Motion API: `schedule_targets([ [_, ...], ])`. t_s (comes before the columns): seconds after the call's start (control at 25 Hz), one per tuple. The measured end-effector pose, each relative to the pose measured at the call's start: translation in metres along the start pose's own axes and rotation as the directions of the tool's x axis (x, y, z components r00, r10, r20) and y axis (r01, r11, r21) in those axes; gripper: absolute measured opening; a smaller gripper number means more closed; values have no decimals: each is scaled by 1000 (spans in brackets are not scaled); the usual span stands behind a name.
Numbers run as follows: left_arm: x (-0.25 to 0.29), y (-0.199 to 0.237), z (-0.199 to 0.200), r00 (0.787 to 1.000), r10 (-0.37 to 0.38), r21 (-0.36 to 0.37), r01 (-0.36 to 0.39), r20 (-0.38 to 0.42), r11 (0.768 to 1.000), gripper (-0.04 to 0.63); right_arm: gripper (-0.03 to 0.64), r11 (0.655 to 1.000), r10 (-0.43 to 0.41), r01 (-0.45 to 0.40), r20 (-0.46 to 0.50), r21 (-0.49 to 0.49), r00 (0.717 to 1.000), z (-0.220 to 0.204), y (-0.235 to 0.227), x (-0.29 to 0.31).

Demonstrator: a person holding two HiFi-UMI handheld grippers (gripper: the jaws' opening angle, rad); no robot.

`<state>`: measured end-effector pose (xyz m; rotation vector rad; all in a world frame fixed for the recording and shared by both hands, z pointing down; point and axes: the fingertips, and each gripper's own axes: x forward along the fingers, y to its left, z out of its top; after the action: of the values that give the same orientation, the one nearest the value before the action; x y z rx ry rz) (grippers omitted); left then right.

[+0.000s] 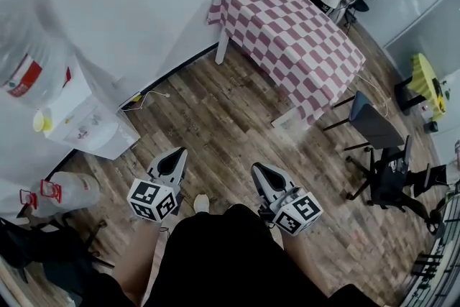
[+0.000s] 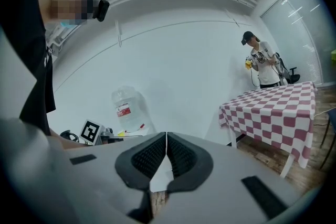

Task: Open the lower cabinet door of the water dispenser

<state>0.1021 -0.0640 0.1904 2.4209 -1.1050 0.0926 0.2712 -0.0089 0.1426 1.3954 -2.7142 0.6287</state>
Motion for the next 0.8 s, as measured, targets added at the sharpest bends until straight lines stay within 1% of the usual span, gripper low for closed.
schedule_targets([
  [0.12, 1, 13, 1, 1000, 20, -2, -20, 2, 1000, 14, 23, 1000, 14, -14, -13, 2, 1000, 1, -6, 16],
  [0.28, -5, 32, 2, 997, 78, -4, -78, 12, 997, 14, 23, 998, 61, -61, -29, 2, 998, 1, -11, 41],
  [0.36, -8, 44, 4, 992, 121, -13, -121, 23, 993, 14, 23, 995, 97, -97, -38, 0, 995, 4, -15, 57],
  [0.48, -10, 62, 12, 978, 202, -26, -201, 47, 979, 14, 23, 985, 172, -172, -57, -4, 984, 10, -25, 87],
  [0.56, -10, 74, 20, 965, 254, -36, -252, 64, 967, 14, 23, 976, 217, -218, -73, -2, 973, 15, -31, 106],
  [0.64, -10, 87, 27, 945, 317, -51, -314, 79, 948, 14, 23, 961, 274, -275, -94, 0, 957, 19, -37, 129],
  [0.72, -7, 99, 34, 917, 387, -75, -381, 95, 922, 14, 23, 938, 343, -346, -120, 0, 932, 26, -42, 155],
  [0.8, -2, 106, 41, 887, 449, -104, -439, 109, 893, 14, 23, 907, 414, -420, -153, -13, 898, 35, -47, 180],
])
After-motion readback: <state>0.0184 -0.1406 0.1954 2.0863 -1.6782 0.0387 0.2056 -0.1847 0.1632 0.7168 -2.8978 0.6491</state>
